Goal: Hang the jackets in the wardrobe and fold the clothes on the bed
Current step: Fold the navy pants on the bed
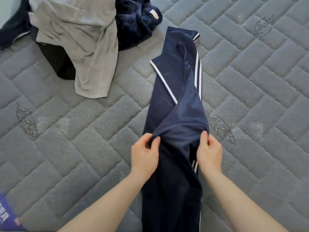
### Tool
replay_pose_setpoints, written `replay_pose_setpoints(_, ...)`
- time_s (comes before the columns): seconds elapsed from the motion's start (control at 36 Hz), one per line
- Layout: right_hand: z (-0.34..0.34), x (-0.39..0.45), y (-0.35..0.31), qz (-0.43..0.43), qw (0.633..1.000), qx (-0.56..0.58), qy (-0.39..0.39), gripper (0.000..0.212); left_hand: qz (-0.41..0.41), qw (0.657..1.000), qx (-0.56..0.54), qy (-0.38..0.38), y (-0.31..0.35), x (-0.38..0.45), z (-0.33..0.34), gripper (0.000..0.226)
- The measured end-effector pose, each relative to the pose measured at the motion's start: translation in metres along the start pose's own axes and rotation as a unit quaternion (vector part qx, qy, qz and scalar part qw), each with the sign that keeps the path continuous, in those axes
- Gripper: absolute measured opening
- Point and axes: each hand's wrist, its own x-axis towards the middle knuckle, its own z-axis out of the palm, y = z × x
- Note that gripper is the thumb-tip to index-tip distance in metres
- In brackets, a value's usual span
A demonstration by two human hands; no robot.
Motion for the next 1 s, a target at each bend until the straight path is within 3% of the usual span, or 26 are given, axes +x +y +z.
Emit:
replay_pose_setpoints(0.08,-0.011,-0.010,-0.004,-0.089,0.995,-0.006,0.047,0.048,0.030,0.998,-0.004,0.051,-0.001,-0.006,-0.010,0.024)
replay_pose_setpoints(0.14,-0.011,-0.016,-0.002,-0.109,0.994,-0.014,0.023,0.048,0.015,0.998,0.041,0.053,-0.008,-0.010,-0.012,0.025)
replay_pose_setpoints(0.19,-0.007,-0.017,0.003,-0.074,0.994,-0.067,-0.048,0.041,-0.053,0.990,0.127,0.043,-0.020,-0.009,-0.015,0.031)
replay_pose_setpoints(0.25,-0.004,-0.013,0.009,0.000,0.984,-0.128,-0.126,0.016,-0.156,0.959,0.235,-0.037,-0.027,-0.001,-0.021,0.032)
replay_pose_setpoints(0.33,-0.004,-0.004,0.005,0.089,0.988,-0.080,-0.100,0.035,-0.231,0.907,0.321,-0.145,-0.022,0.018,-0.027,0.012)
replay_pose_setpoints(0.42,0.000,0.019,-0.007,0.111,0.993,0.011,-0.027,0.044,-0.166,0.935,0.296,-0.108,0.000,0.045,-0.021,0.019)
replay_pose_setpoints(0.5,0.010,0.046,-0.017,0.148,0.988,0.036,-0.030,0.055,-0.094,0.962,0.242,-0.084,0.022,0.073,-0.001,0.026)
replay_pose_setpoints(0.56,0.019,0.060,-0.022,0.166,0.985,0.017,-0.043,0.059,-0.081,0.964,0.234,-0.094,0.029,0.090,0.017,0.044)
replay_pose_setpoints(0.67,0.029,0.080,-0.024,0.159,0.985,-0.037,-0.060,0.048,-0.125,0.960,0.216,-0.125,0.035,0.115,0.050,0.065)
replay_pose_setpoints(0.72,0.027,0.086,-0.024,0.147,0.985,-0.061,-0.066,0.030,-0.133,0.956,0.221,-0.139,0.037,0.122,0.058,0.051)
replay_pose_setpoints(0.78,0.022,0.092,-0.026,0.105,0.989,-0.082,-0.058,0.012,-0.089,0.958,0.231,-0.143,0.040,0.127,0.061,0.025)
replay_pose_setpoints(0.89,0.007,0.102,-0.045,-0.012,0.999,0.036,0.036,0.018,0.042,0.984,0.141,-0.104,0.073,0.134,0.065,0.024)
replay_pose_setpoints(0.94,-0.004,0.102,-0.066,-0.081,0.986,0.107,0.103,0.018,0.090,0.992,0.041,-0.082,0.097,0.137,0.064,0.012)
replay_pose_setpoints(1.0,-0.012,0.095,-0.086,-0.159,0.971,0.123,0.132,0.013,0.156,0.986,-0.019,-0.061,0.118,0.138,0.054,0.018)
